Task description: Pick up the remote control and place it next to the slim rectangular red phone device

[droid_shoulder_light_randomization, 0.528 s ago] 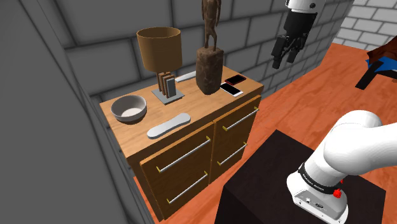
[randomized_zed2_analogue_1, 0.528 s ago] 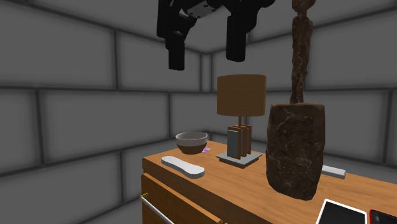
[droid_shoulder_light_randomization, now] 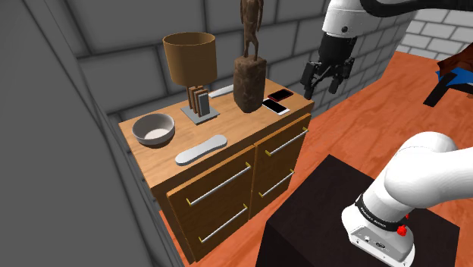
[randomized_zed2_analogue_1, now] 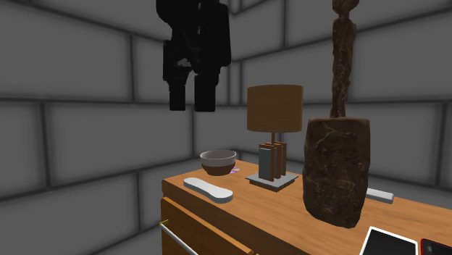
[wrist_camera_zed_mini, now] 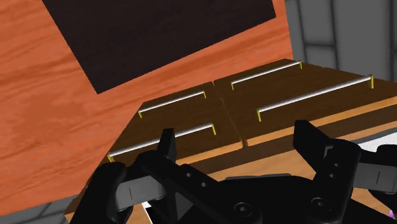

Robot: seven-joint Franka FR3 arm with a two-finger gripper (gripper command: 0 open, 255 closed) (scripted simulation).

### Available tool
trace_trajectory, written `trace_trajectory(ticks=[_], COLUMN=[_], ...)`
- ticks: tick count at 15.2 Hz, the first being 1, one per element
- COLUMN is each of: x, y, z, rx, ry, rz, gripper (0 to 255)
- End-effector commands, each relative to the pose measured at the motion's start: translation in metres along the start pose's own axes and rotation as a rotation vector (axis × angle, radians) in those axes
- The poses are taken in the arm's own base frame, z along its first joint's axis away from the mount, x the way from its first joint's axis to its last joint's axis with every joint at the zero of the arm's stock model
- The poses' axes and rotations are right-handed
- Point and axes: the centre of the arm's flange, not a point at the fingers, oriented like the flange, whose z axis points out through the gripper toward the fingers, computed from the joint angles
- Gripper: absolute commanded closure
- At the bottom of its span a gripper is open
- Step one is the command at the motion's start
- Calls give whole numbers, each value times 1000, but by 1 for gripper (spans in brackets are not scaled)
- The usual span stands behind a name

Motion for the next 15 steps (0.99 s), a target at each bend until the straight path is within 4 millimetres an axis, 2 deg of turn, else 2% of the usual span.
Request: trace_trajectory(ticks=[1, 8, 15], x=[-1, 5, 32], y=[-24, -106, -184], z=[11, 55, 99], rx=[-1, -7, -13], ry=[1, 3, 6], rz=[78, 329, 580], gripper=[0, 0, 0])
